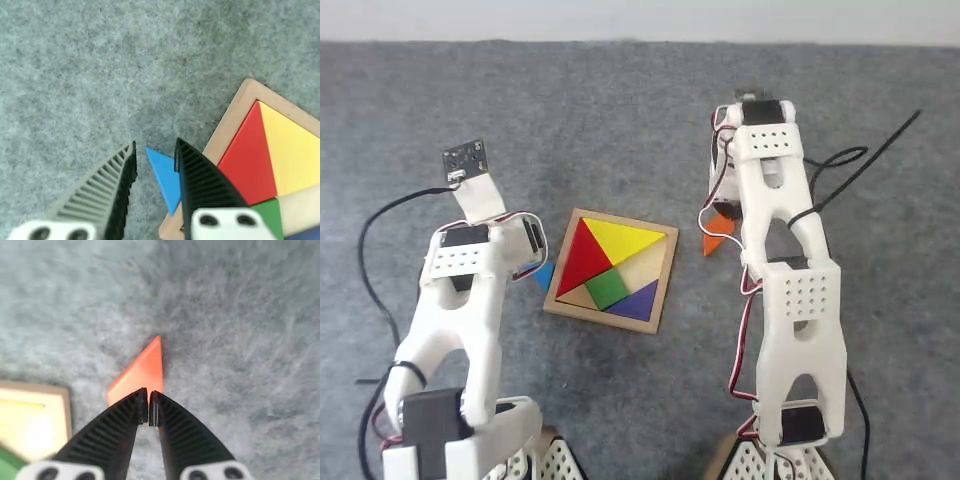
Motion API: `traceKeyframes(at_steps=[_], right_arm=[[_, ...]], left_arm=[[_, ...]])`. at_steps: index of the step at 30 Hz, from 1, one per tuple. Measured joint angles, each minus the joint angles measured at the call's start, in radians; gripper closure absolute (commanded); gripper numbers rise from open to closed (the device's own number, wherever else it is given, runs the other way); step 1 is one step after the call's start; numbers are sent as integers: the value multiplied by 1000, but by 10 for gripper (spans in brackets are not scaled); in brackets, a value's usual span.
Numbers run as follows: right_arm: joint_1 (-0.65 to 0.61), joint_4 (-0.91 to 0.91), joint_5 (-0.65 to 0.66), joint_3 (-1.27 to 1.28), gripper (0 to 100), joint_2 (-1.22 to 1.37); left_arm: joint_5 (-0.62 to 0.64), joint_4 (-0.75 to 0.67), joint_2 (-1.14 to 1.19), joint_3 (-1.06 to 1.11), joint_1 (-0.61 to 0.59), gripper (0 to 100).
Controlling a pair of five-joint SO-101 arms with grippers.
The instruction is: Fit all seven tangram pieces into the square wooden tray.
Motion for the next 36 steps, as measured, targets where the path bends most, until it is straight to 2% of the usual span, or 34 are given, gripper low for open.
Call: traceKeyframes(at_steps=[7, 12, 19, 24, 28, 30, 34, 36], right_arm=[[-6, 6, 138, 2, 991, -74], [-78, 6, 233, 115, 991, -212], [-210, -8, 272, 419, 990, -555], [-299, -167, 282, 730, 990, -825], [-315, -311, 285, 957, 983, -1025], [-293, -382, 281, 1049, 943, -1082], [-256, -502, 189, 1172, 749, -1074], [-244, -523, 173, 1172, 704, -1020]], left_arm=[[0, 0, 0, 0, 0, 874], [0, 0, 0, 0, 0, 874], [0, 0, 0, 0, 0, 874], [0, 0, 0, 0, 0, 874], [0, 0, 0, 0, 0, 874], [0, 0, 0, 0, 0, 874], [0, 0, 0, 0, 0, 874], [0, 0, 0, 0, 0, 874]])
